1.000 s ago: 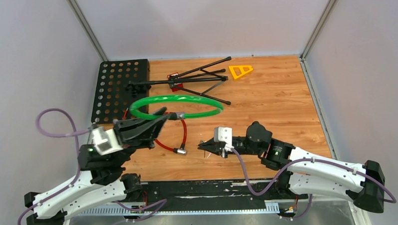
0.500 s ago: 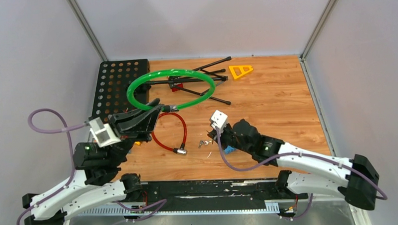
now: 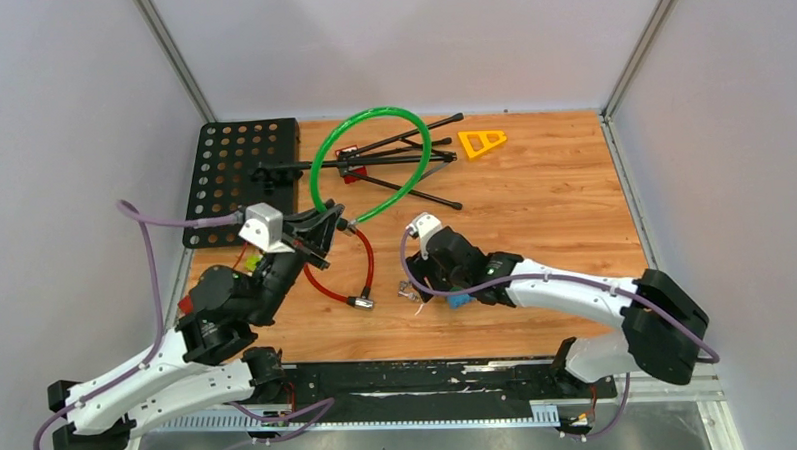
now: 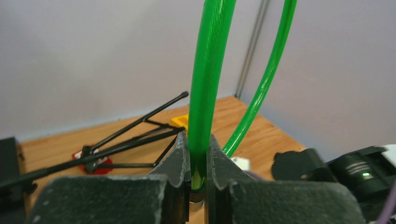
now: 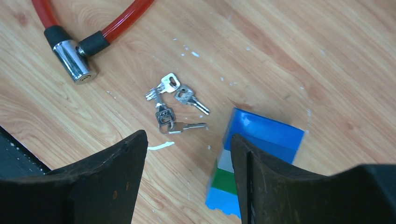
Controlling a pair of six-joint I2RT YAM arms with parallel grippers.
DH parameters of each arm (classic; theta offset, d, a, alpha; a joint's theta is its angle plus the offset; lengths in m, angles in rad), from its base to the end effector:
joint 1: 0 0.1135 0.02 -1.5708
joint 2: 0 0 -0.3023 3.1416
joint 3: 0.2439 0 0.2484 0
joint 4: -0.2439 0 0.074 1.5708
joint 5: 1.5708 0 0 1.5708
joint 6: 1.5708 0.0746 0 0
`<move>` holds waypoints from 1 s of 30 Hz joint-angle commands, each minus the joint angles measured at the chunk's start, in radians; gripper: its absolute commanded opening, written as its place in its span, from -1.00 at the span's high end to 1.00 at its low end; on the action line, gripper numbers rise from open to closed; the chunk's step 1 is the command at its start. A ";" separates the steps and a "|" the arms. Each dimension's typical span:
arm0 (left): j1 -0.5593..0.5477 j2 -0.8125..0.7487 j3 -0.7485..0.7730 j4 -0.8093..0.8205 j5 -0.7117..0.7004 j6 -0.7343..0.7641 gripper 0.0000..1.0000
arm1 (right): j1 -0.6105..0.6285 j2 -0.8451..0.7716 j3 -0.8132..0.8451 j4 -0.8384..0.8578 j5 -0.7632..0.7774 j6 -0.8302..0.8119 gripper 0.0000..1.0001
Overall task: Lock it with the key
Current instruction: Place the key at the center of the board, then place the lock at the center of the board.
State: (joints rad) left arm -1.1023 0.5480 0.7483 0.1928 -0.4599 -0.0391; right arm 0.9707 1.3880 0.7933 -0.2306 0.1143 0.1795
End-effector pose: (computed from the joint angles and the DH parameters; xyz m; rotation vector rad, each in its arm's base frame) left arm 0.0821 -0.0889 0.4317 0.2421 1.2288 -0.7232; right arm 0.1758 0.2418 0.2166 -0.8852 2.2606 0.3997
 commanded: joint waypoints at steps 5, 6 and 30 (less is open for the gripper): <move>0.163 0.117 -0.082 -0.091 -0.002 -0.308 1.00 | -0.029 -0.264 -0.072 -0.007 0.114 0.080 -0.33; 0.193 0.127 -0.108 -0.075 0.022 -0.346 1.00 | -0.029 -0.291 -0.082 -0.013 0.121 0.083 -0.32; 0.305 0.324 -0.248 -0.306 -0.143 -0.561 -0.59 | -0.029 -0.593 -0.187 -0.088 0.226 0.105 -0.30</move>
State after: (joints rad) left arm -0.8120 0.8917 0.4477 -0.0750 -0.5297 -0.5903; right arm 0.9432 0.7979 0.5884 -0.3138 0.3180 0.2913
